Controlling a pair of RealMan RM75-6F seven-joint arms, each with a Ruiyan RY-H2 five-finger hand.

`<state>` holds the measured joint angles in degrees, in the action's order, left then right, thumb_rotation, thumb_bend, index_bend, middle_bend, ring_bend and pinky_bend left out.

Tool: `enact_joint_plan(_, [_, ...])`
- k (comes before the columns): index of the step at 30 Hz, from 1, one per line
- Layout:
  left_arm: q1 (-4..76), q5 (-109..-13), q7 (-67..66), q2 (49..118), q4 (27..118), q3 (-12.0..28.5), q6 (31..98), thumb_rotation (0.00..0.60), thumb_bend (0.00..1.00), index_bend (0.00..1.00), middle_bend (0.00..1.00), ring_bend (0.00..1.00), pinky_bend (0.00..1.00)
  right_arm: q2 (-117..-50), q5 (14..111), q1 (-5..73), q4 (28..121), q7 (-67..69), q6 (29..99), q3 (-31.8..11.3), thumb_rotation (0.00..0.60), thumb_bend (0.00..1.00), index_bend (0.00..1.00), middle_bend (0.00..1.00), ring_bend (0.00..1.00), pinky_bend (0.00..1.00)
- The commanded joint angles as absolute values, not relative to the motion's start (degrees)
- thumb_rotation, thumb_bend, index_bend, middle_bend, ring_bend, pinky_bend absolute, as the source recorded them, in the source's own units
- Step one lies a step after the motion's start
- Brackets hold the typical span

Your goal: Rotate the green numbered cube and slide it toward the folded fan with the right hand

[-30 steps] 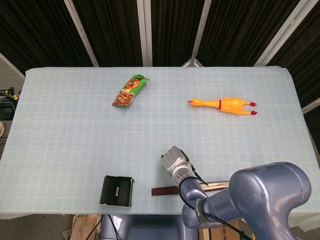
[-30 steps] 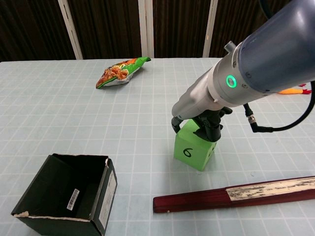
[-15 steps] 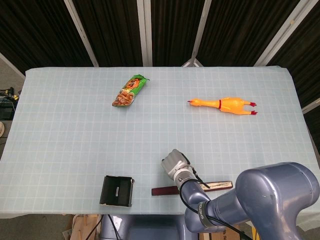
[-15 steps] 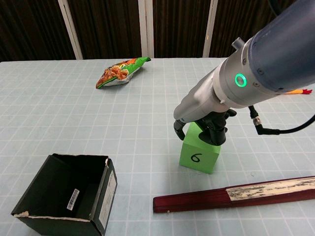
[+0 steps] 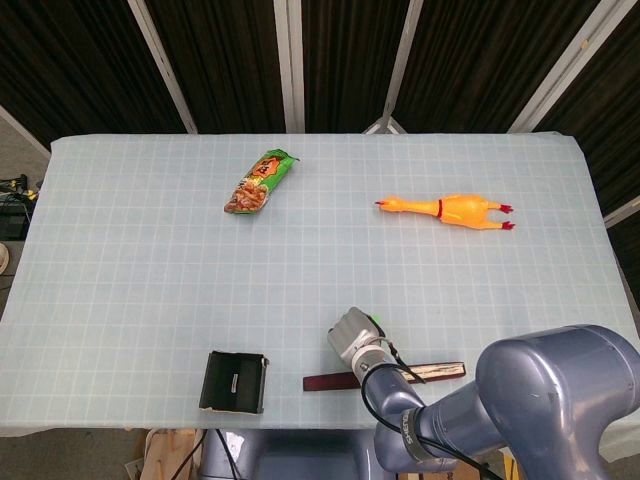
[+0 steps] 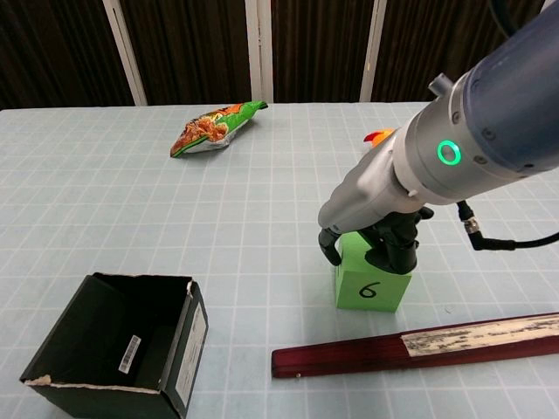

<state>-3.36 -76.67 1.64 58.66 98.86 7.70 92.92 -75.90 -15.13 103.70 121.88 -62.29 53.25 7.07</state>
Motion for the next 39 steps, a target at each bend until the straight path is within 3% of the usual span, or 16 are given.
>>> enact_joint_plan(1, [-3.36,-76.62,1.71,58.62,98.87,7.73,92.89,0.6,0.26,0.03,0.0,0.04,0.16,-75.8,-15.2,103.99,122.28,-62.61,53.5,7.24,0.6,0.73,0.22,0.83,0.86,0.71])
enact_joint_plan(9, [-3.28,-76.46,1.6,58.6,98.89,7.75,92.66,0.6,0.26,0.03,0.0,0.04,0.16,-74.12,-8.45,101.09,121.67,-58.01,53.3,4.72,0.6,0.73,0.22,0.83,0.86,0.71])
enact_joint_plan(17, [-3.32,-75.72,2.74,58.16,98.62,8.11,92.31,0.6,0.26,0.03,0.0,0.04,0.16,-68.62,3.43,91.26,116.24,-44.02,53.64,0.91,0.6,0.73,0.22,0.82,0.84,0.71])
enact_joint_plan(20, [-3.2,-75.49,2.8,58.09,98.58,8.19,92.0,0.6,0.26,0.03,0.0,0.04,0.16,-66.16,7.93,85.96,113.6,-36.76,54.58,-0.76,0.6,0.73,0.19,0.66,0.71,0.62])
enact_joint_plan(22, [-3.13,-75.5,2.72,58.08,98.64,8.15,91.85,0.6,0.26,0.03,0.0,0.04,0.16,-64.81,10.7,82.25,112.16,-31.75,55.28,-1.89,0.6,0.72,0.18,0.5,0.57,0.51])
enact_joint_plan(25, [-3.17,-75.69,2.6,58.1,98.78,8.02,91.9,0.6,0.26,0.03,0.0,0.04,0.16,-62.71,14.26,76.94,110.43,-25.21,56.68,-3.11,0.6,0.64,0.18,0.35,0.42,0.39])
enact_joint_plan(34, [-3.29,-76.11,1.84,58.37,99.08,7.74,92.27,0.6,0.26,0.03,0.0,0.04,0.16,-56.22,27.68,61.07,108.16,-10.81,63.05,-3.74,0.6,0.5,0.16,0.16,0.21,0.2])
enact_joint_plan(39, [-3.2,-76.5,1.24,58.52,99.24,7.52,92.25,0.6,0.26,0.03,0.0,0.04,0.16,-52.87,38.54,51.98,109.27,-5.72,68.64,-1.56,0.6,0.45,0.15,0.14,0.18,0.17])
